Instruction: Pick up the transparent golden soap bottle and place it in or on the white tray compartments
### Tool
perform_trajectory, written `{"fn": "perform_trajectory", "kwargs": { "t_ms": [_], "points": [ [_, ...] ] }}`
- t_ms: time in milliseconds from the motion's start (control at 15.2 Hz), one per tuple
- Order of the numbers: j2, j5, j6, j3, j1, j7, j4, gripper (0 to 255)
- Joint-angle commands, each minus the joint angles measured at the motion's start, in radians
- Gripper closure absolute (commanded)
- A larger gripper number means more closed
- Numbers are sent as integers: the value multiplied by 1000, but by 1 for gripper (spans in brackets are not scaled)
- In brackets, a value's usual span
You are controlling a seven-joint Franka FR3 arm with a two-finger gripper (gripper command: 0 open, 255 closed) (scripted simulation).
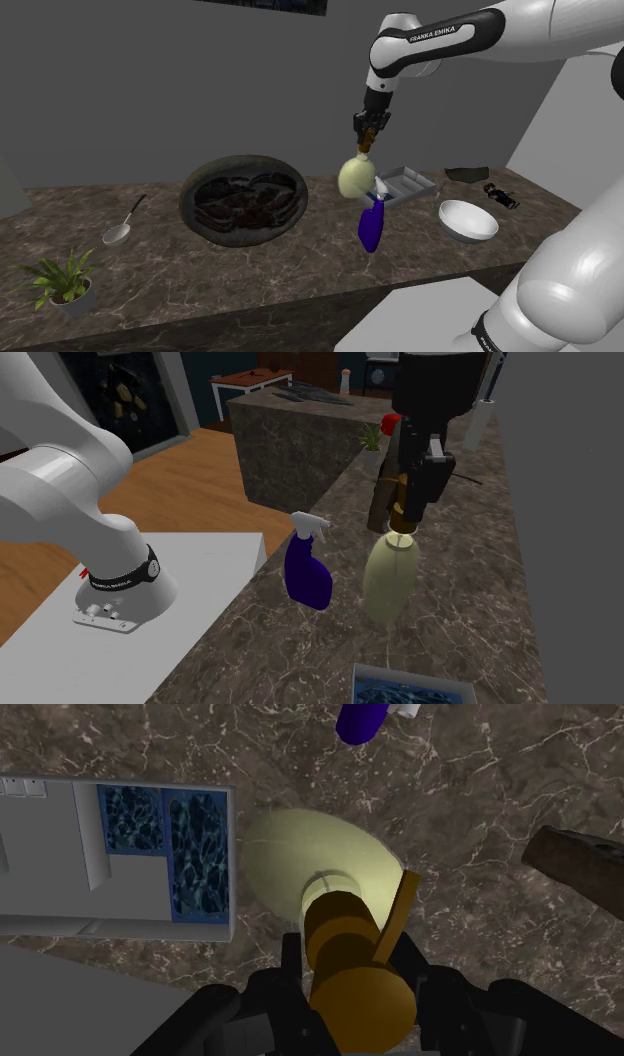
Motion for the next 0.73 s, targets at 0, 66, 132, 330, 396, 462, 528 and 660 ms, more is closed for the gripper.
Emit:
{"fn": "perform_trajectory", "kwargs": {
  "t_ms": [0, 66, 132, 330, 396, 462, 528, 660],
  "points": [
    [-7, -1, -28, 0, 0, 0, 21, 255],
    [-8, -1, -41, 0, 0, 0, 34, 255],
    [-9, -1, -54, 1, 0, 0, 46, 255],
    [-1, 1, -92, -12, -10, -23, 92, 255],
    [9, 2, -105, -25, -19, -46, 114, 255],
    [20, 5, -118, -37, -29, -69, 138, 255],
    [32, 7, -131, -50, -39, -92, 163, 255],
    [59, 15, -158, -74, -60, -139, 217, 255]
  ]
}}
